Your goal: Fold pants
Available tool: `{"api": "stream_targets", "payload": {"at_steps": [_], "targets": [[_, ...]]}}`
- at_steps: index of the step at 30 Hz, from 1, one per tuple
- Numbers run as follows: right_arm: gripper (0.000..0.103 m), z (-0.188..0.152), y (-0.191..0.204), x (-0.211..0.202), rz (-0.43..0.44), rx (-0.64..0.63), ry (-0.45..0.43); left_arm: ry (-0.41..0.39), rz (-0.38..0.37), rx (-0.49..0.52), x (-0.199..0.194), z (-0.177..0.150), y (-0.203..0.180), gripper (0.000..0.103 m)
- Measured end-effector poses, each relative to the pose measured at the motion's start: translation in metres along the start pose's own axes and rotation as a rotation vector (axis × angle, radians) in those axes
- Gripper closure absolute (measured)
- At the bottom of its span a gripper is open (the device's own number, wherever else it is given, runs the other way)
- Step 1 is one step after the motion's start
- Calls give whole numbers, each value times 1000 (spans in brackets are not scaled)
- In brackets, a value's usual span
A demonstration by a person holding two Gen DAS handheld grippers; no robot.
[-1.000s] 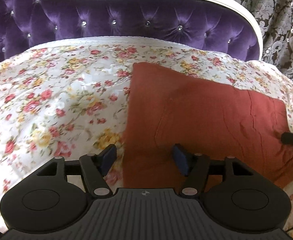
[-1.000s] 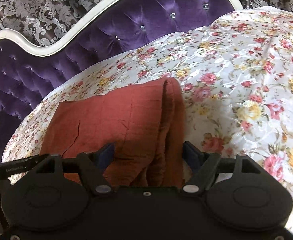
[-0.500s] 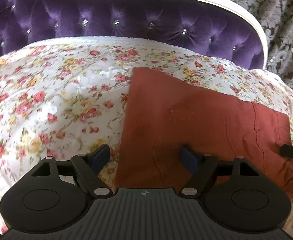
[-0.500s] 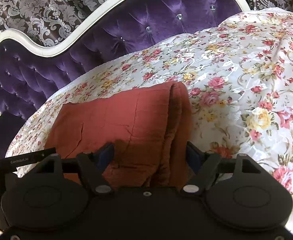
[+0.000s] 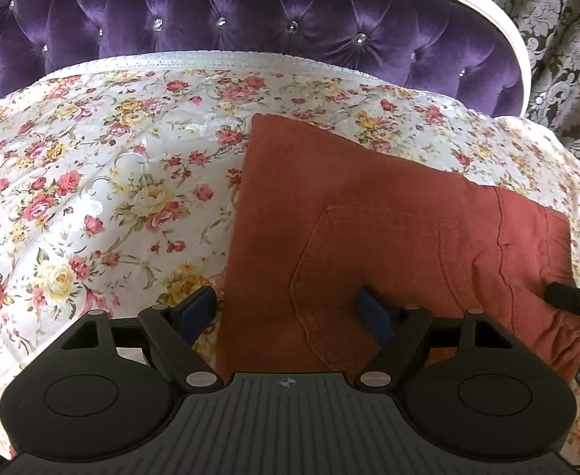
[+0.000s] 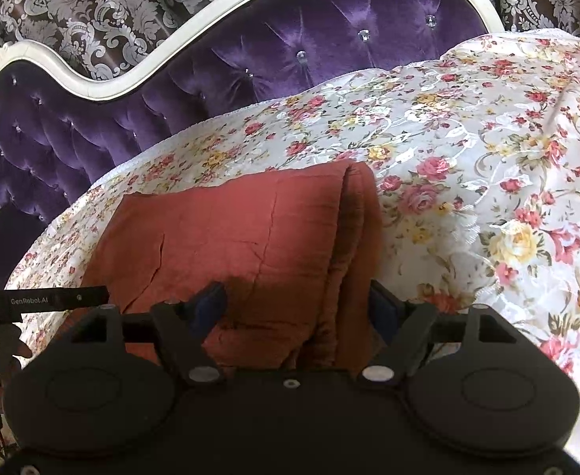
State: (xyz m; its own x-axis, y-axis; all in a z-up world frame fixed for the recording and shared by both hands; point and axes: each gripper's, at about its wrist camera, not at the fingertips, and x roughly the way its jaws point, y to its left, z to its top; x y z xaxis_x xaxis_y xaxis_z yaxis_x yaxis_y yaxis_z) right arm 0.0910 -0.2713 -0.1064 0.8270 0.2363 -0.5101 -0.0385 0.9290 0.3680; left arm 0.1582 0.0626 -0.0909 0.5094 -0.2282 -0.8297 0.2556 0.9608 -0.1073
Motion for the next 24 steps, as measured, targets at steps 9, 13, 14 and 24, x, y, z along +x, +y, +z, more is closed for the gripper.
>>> {"api": "stream_targets", "payload": {"at_steps": [9,13,14,24], "targets": [[24,-1,3,1,-14,-21,2,-11,15,-2,1,-1,-2,25],[24,-1,3,1,-17,-27,1,-17,12,-6,0,-2,-2,26],[24,-1,3,1,-18,-27,1,-20,10,-8,0,-2,-2,26],[24,-1,4,2,-22,-32,2,-31,8,-13,-4,-4,-6,35]]}}
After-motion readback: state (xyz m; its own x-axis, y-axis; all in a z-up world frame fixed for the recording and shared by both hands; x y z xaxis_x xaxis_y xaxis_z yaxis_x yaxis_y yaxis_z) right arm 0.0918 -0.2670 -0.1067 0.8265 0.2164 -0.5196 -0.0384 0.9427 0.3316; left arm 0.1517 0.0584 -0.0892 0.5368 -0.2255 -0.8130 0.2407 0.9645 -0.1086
